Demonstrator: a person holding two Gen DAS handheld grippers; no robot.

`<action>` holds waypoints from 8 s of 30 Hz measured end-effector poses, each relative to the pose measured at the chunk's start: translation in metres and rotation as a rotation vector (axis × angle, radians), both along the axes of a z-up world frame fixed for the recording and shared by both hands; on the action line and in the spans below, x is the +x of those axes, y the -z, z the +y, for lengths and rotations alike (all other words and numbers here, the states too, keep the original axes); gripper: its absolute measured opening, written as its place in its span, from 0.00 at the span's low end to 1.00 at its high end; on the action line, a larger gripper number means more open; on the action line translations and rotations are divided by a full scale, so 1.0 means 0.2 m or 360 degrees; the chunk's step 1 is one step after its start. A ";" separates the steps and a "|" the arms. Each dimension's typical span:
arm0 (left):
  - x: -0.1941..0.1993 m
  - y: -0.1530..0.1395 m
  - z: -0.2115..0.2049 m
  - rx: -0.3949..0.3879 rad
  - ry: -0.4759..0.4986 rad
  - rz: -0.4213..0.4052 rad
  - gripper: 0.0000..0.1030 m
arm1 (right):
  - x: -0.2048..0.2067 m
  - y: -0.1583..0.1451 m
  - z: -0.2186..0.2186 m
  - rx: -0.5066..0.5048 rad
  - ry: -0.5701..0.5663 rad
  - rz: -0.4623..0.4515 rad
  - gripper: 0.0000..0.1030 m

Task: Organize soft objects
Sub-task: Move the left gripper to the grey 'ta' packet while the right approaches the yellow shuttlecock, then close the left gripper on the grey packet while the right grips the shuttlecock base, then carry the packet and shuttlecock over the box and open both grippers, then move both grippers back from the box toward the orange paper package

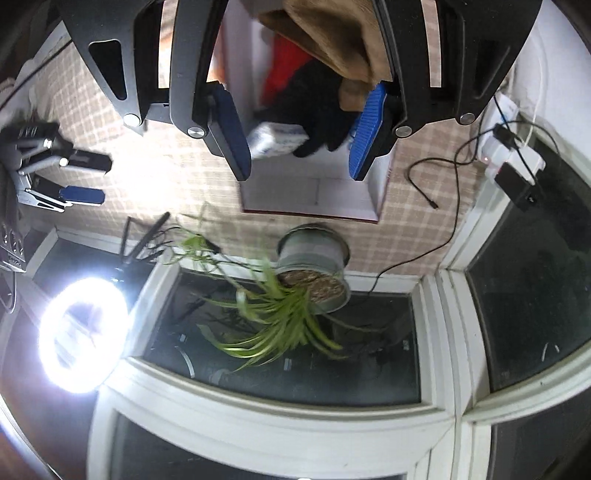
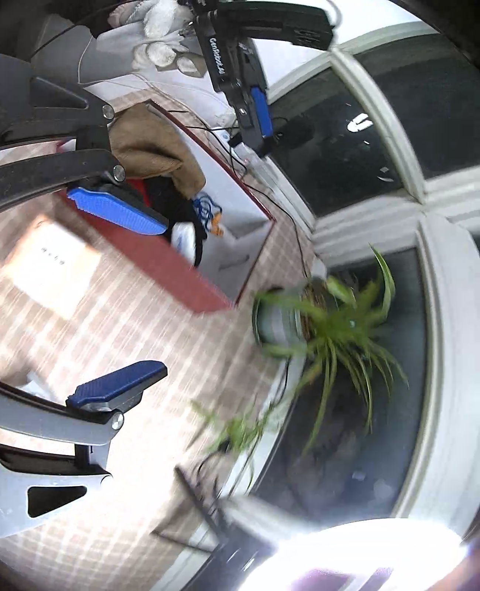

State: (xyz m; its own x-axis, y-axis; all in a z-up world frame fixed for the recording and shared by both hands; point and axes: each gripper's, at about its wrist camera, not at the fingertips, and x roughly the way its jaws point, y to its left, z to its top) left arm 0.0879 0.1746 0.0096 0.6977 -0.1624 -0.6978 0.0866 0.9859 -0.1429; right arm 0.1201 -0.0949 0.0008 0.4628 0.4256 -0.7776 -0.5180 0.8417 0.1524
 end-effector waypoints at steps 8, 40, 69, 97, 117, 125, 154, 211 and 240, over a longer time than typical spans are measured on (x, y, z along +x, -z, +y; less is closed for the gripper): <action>-0.26 0.04 -0.32 -0.0095 0.0054 0.0000 0.53 | -0.20 0.02 -0.56 -0.0021 0.0159 0.0003 0.66; -0.17 0.59 -1.23 -0.0182 0.0324 0.0393 0.53 | -0.79 0.66 -0.92 0.0010 0.0239 0.0321 0.66; -0.09 0.69 -1.15 -0.0286 0.0143 0.0547 0.53 | -0.63 0.65 -0.84 -0.0403 -0.0860 0.0181 0.48; 0.08 0.97 -1.44 -0.0197 0.0121 0.0545 0.18 | -0.64 0.88 -0.73 -0.0399 -0.1239 -0.0055 0.49; 0.09 0.88 -1.38 -0.0265 0.0128 0.0465 0.10 | -0.54 0.90 -0.86 -0.0147 -0.0938 0.0123 0.24; 0.05 0.79 -1.30 -0.0276 0.0107 0.0411 0.09 | -0.59 0.82 -1.04 -0.0094 -0.0758 0.0076 0.24; -0.03 0.10 -0.16 -0.0190 -0.0130 0.0068 0.09 | -0.21 0.00 -0.24 0.0138 -0.0503 -0.0273 0.24; -0.35 -0.06 -0.03 0.0251 -0.0322 -0.0066 0.45 | -0.06 0.05 0.26 0.0067 -0.0492 -0.0144 0.67; -0.87 0.51 -0.65 -0.0239 -0.0347 0.0238 0.61 | -0.03 0.47 -0.03 0.0003 -0.0650 0.0278 0.71</action>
